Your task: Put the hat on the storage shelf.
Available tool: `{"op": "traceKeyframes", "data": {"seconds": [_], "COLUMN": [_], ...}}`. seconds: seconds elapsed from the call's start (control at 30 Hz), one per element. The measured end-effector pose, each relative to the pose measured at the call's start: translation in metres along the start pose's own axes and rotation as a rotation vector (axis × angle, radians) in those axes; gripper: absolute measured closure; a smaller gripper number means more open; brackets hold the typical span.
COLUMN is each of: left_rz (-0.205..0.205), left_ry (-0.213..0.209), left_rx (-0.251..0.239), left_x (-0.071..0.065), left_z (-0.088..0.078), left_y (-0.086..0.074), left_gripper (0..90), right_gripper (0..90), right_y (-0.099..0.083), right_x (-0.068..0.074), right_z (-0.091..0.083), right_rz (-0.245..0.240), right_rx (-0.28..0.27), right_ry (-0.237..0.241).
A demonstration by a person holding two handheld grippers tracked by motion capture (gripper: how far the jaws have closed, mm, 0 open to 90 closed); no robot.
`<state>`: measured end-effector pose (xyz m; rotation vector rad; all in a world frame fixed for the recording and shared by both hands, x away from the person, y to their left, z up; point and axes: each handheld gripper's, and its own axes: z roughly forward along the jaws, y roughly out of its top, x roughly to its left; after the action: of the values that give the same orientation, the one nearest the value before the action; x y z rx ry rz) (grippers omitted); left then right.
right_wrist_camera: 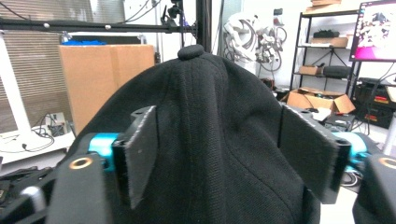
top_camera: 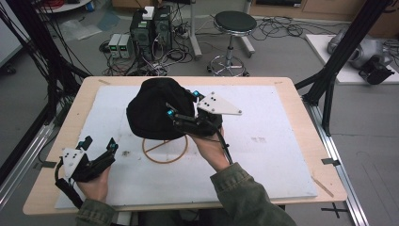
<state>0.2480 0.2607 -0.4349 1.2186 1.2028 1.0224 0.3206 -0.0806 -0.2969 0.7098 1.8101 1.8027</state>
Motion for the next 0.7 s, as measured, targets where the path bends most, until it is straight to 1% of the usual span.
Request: {"op": "traceKeyframes", "data": {"seconds": [0.07,0.23,0.27,0.3,0.33,0.4,0.43,0.5,0.53,0.57,0.6,0.7], "left_rz": [-0.001,0.000,0.000,0.000,0.000,-0.001,-0.001,0.002,-0.002,-0.001,0.006,0.004], "left_ry": [-0.001,-0.002,-0.002,-0.002,-0.002,-0.002,-0.002,-0.003,-0.004,-0.004,-0.005,-0.007], "left_rx": [0.000,0.000,0.002,0.002,0.003,0.002,0.002,-0.002,-0.001,0.000,0.003,0.003], "left_x": [0.000,0.000,0.000,0.000,0.000,0.000,0.000,-0.001,-0.001,-0.001,-0.001,-0.002], "left_z": [0.000,0.000,0.000,0.000,0.000,0.000,0.000,0.000,0.000,0.000,0.000,0.000], "left_y": [0.000,0.000,0.000,0.000,0.000,0.000,0.000,0.000,0.000,0.000,0.000,0.000], "left_gripper": [18.8,18.8,18.8,18.8,18.8,18.8,18.8,18.8,18.8,18.8,18.8,18.8], "right_gripper": [21.3,19.9,19.3,19.3,19.1,18.8,18.8,18.7,18.7,18.7,18.7,18.7], "right_y": [0.002,0.005,0.006,0.006,0.006,0.006,0.006,0.005,0.004,0.004,0.004,0.004], "right_x": [-0.001,-0.005,-0.008,-0.008,-0.013,-0.018,-0.018,-0.023,-0.029,-0.029,-0.033,-0.038], "right_z": [-0.005,-0.012,-0.015,-0.015,-0.019,-0.023,-0.023,-0.028,-0.032,-0.032,-0.037,-0.042], "right_rz": [-0.002,-0.015,-0.012,-0.012,-0.007,-0.003,-0.003,-0.002,0.007,0.007,0.011,0.011], "right_rx": [-0.011,-0.015,-0.011,-0.011,-0.008,-0.008,-0.008,-0.007,0.001,0.001,-0.002,-0.007], "right_ry": [0.001,-0.007,-0.017,-0.017,-0.026,-0.040,-0.040,-0.059,-0.072,-0.072,-0.088,-0.103]}}
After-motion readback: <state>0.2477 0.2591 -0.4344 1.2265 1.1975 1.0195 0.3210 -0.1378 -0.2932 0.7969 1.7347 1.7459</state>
